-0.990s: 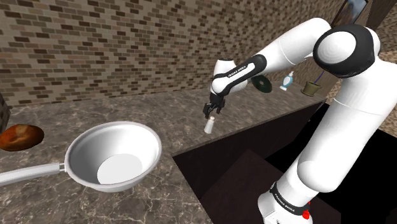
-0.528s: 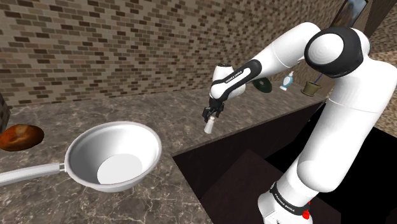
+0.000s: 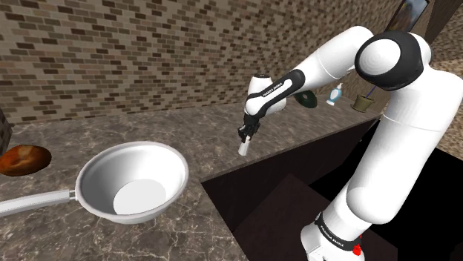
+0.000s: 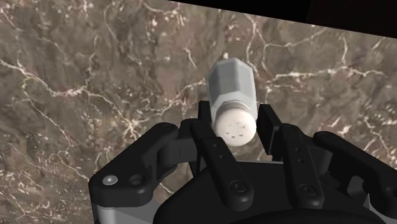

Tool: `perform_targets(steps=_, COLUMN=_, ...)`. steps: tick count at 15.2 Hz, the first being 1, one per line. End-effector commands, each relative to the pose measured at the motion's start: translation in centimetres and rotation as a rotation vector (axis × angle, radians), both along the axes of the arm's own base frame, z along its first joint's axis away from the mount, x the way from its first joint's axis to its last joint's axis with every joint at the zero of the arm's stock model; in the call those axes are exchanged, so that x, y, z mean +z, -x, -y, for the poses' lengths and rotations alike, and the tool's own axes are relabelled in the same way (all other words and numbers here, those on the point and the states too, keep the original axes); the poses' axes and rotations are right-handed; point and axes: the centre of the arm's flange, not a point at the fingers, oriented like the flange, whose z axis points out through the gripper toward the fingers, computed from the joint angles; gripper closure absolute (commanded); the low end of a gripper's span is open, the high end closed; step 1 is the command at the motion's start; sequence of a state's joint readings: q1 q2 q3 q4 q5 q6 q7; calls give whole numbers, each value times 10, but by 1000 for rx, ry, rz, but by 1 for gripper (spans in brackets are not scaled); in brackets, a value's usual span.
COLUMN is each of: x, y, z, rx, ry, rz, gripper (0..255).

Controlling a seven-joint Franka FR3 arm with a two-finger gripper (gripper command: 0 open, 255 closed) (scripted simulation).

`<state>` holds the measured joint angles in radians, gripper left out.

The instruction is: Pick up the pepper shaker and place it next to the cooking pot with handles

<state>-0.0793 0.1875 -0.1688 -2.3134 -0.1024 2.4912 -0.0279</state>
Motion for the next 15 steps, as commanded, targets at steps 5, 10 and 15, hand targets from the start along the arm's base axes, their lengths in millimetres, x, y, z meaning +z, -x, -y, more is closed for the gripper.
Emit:
perform_targets(steps=5, x=-1, y=0, z=-1, rx=0, ry=0, rz=-1, gripper=255)
perform_targets(steps=10, x=15, y=0, z=0, rx=0, ry=0, rz=-1, gripper=255)
perform_targets(steps=15, x=42, y=0, z=0, rx=0, ry=0, rz=-1, gripper=255)
